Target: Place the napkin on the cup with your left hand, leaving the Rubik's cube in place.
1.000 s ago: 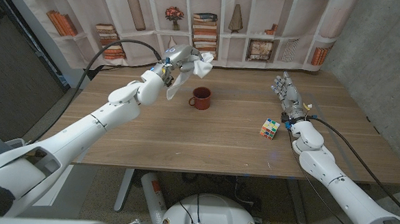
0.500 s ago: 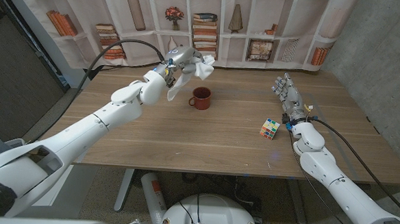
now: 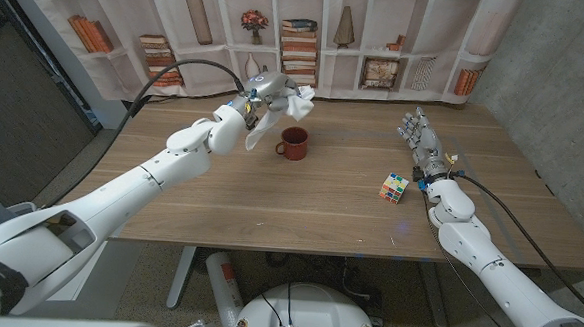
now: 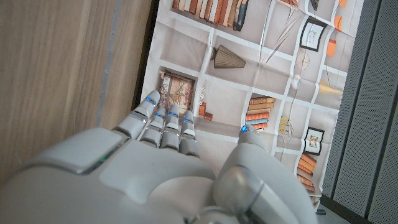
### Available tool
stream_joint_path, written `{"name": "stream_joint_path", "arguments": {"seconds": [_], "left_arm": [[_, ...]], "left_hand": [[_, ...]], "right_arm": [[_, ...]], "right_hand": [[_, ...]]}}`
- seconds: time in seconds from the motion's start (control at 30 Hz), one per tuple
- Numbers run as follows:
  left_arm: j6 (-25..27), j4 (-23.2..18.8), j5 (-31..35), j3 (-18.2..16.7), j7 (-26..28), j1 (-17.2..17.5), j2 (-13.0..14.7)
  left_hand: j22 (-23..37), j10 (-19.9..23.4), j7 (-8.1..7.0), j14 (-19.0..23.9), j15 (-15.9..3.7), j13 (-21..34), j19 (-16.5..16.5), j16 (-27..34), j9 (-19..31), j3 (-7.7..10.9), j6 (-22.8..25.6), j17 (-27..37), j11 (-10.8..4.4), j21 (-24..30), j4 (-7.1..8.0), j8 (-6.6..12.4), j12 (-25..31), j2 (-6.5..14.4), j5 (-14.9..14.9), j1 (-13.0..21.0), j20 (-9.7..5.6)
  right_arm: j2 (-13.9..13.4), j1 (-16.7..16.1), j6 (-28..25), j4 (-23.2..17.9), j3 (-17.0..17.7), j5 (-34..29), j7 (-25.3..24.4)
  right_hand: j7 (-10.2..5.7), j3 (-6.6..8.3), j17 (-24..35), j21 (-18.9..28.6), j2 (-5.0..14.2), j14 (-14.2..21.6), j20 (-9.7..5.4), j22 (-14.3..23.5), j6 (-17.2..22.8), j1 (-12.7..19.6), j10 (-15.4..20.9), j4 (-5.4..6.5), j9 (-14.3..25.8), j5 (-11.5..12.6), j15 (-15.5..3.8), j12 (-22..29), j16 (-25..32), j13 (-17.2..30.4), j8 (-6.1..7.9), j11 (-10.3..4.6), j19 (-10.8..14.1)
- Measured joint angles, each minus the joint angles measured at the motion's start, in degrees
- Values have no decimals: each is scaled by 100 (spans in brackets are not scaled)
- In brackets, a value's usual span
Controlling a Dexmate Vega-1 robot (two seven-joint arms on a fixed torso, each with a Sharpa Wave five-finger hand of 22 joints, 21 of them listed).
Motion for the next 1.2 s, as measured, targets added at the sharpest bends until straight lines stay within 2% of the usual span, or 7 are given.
{"name": "stream_joint_path", "arguments": {"seconds": [0.57, 1.2], "left_arm": [[77, 36, 113, 104, -164, -42, -14], [53, 297, 123, 287, -175, -131, -128]], "left_hand": [[-22, 1, -9, 2, -1, 14, -22, -45, -27, 0, -9, -11, 0, 22, 0, -1, -14, 22, 0, -22, 22], [-21, 20, -40, 22, -22, 41, -62, -69, -62, 0, 22, 22, -19, 38, 0, 23, -53, 13, 19, -30, 22]], "right_arm": [[34, 69, 3, 94, -9, 20, 40], [41, 91, 10, 127, -12, 34, 71]], "right_hand": [[0, -24, 0, -22, 0, 0, 0, -1, 0, 0, 0, -24, 0, 0, 0, 0, 0, 0, 0, 0, 0], [0, -24, 0, -22, 0, 0, 0, -1, 0, 0, 0, -24, 0, 0, 0, 0, 0, 0, 0, 0, 0]]}}
